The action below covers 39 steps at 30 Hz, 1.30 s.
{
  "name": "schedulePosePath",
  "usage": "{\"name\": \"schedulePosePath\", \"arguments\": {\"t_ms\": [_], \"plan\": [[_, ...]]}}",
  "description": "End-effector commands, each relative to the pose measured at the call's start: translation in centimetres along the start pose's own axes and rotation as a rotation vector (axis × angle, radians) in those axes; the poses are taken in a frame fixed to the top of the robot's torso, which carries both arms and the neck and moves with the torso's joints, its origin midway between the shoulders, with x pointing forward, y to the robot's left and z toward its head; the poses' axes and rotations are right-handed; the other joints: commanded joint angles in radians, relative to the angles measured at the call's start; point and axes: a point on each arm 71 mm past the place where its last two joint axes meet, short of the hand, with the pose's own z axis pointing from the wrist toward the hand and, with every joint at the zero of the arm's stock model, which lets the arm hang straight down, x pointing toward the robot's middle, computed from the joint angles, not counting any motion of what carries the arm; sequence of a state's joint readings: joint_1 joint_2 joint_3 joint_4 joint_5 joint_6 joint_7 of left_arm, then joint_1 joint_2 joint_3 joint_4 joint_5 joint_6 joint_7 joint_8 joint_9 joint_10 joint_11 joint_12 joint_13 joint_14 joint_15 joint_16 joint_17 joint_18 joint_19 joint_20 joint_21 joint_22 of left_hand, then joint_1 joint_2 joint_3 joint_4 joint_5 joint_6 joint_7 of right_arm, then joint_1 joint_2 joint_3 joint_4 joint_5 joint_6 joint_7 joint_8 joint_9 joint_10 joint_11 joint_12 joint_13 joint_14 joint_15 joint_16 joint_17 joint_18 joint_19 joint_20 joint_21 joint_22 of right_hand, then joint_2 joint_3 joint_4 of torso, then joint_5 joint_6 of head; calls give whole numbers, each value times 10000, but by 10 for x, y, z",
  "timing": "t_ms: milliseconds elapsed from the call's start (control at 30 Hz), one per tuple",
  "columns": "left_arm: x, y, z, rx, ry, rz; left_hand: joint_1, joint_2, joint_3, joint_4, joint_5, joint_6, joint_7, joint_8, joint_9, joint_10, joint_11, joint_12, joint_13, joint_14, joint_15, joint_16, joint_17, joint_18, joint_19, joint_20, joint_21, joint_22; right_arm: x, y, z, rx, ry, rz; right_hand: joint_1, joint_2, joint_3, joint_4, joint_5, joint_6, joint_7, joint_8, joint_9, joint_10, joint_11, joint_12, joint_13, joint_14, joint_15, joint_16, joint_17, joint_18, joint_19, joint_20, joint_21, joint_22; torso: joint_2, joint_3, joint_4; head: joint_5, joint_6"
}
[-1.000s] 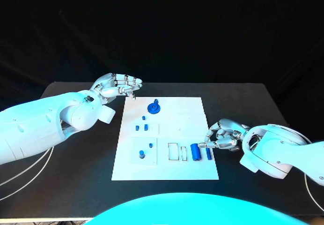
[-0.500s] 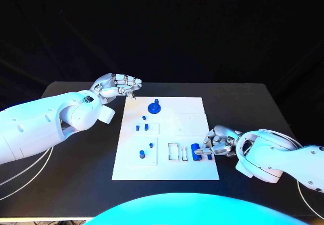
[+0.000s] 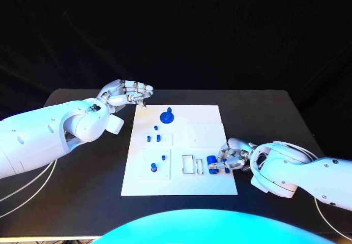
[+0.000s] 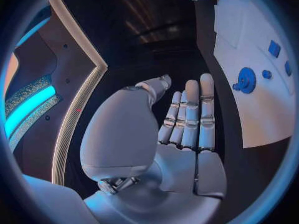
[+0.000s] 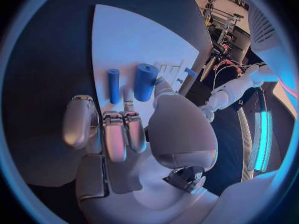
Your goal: Assemble the parts on the task board
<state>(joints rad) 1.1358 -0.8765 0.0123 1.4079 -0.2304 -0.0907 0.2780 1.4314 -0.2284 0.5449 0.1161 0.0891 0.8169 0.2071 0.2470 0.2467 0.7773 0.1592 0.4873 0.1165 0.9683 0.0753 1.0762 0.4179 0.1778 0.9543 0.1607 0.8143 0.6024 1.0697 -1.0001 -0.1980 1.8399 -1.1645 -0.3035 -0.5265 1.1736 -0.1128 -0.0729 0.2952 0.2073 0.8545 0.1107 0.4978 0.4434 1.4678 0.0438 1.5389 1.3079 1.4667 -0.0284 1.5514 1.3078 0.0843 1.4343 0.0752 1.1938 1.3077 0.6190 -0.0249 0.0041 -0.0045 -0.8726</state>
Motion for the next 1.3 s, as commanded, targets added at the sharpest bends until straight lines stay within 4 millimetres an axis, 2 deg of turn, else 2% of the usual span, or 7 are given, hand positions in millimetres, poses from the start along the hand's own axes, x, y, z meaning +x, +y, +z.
{"name": "schedulePosePath", "arguments": {"t_ms": [33,267,433,600,767,1100,1300], "plan": [[1,-1,0,73,120,-95,-3,35,-43,-6,1,-78,78,-20,-12,-73,-21,29,-14,-65,33,-21,-11,62,-28,58,-34,-8,8,0,3,85,351,-414,32,128,-76,-20,44,95,7,-40,-61,747,-98,56,2190,910,-50,56,1951,-84,66,-29,42,624,-3,2,-3,76,0],[1,-1,0,53,110,-91,-3,35,-43,-6,1,-78,78,-20,-12,-73,-21,29,-14,-65,33,-21,-11,62,-28,58,-34,-8,11,2,7,90,389,-460,448,284,-141,-56,33,325,-78,53,-123,771,-175,68,2227,912,-115,57,1965,-86,72,-83,51,658,-4,-6,0,50,0],[1,-1,0,50,110,-91,7,42,-54,2,3,-78,79,-15,-14,-90,-20,45,-17,-68,34,-19,-12,64,-23,60,-45,-15,11,3,7,83,244,-362,1075,438,-78,-107,38,421,-111,38,-227,783,-211,70,2245,914,-151,58,1973,-93,83,-123,70,697,-5,-7,-2,48,0],[1,-1,0,44,108,-91,7,42,-54,2,3,-78,79,-15,-14,-90,-20,45,-17,-68,34,-19,-12,64,-23,60,-45,-15,10,3,6,116,78,62,1738,575,235,-185,67,520,-133,-32,-354,800,-236,78,2272,914,-174,56,1975,-96,90,-147,71,724,-6,-12,12,70,0],[1,-1,0,36,91,-85,7,42,-54,2,3,-78,79,-15,-14,-90,-20,45,-17,-68,34,-19,-12,64,-23,60,-45,-15,9,6,3,49,-46,665,1975,620,426,-151,68,714,-188,-56,-422,850,-280,125,2347,917,-205,59,1990,-113,126,-169,157,786,-10,-17,3,73,0],[1,0,1,34,83,-83,7,42,-54,2,3,-78,79,-15,-14,-90,-20,45,-17,-68,34,-19,-12,64,-23,60,-45,-15,-11,28,-9,-638,-796,1869,1751,692,534,-41,53,1069,-284,-122,-482,837,-366,99,2321,906,-278,44,1934,-112,130,-230,149,809,-13,-19,7,60,0],[2,-1,1,39,93,-86,7,42,-54,2,3,-78,79,-15,-14,-90,-20,45,-17,-68,34,-19,-12,64,-23,60,-45,-15,-9,38,-8,-799,-368,1905,1396,601,463,-40,40,1194,-304,-199,-513,808,-389,56,2272,895,-303,29,1877,-97,101,-257,57,782,-7,-27,1,103,0]]}}
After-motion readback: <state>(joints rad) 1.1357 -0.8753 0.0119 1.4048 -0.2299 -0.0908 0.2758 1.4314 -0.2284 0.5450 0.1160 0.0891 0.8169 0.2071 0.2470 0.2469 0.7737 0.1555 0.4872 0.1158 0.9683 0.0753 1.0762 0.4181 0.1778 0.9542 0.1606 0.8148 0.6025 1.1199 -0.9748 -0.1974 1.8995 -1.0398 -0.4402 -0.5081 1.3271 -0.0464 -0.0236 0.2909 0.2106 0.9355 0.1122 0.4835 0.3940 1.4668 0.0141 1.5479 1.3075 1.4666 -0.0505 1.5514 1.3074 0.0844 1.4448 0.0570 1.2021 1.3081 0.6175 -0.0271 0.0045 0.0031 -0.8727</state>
